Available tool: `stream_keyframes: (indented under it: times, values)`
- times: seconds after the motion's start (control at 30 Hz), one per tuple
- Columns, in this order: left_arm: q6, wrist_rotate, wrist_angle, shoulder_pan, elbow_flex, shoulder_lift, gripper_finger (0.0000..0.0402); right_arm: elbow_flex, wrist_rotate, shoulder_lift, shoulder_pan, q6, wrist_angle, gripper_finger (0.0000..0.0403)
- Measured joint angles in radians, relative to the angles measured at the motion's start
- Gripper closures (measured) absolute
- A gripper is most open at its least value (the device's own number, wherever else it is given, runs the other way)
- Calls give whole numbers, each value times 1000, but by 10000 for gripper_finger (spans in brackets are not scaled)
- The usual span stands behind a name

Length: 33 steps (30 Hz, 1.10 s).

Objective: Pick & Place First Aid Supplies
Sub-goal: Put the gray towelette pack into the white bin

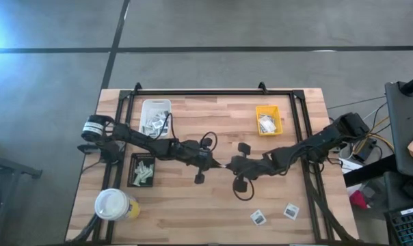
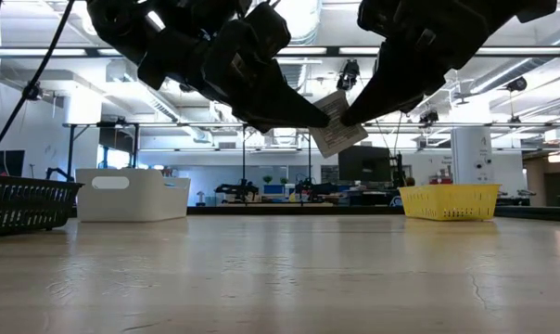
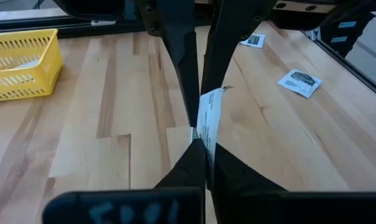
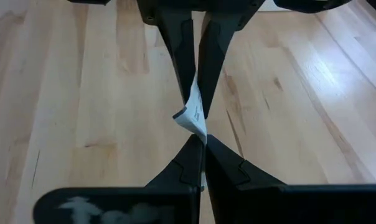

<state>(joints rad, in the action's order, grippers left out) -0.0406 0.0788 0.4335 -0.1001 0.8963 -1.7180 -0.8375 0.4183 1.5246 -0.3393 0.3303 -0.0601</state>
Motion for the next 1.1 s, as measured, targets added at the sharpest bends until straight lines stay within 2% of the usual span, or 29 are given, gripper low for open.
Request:
stream_keyframes:
  times: [0.2,0.43,0.6,0.83,0.93,1.1]
  values:
    - [34,-55,-50,-1,0,0,400,0,3,0,0,0,-24,371]
    - [83,-196,-227,-1,0,16,401,0,2,-3,-1,10,-105,315]
    - [104,-307,-355,-1,0,65,401,1,-20,-4,-1,11,-123,294]
    - [151,-511,-566,-1,0,184,401,1,-57,-5,-2,69,-140,290]
    - [197,-620,-691,-1,0,243,401,2,-77,-4,-3,71,-147,294]
    - [277,-738,-855,0,-1,344,401,2,-87,-4,-3,71,-146,307]
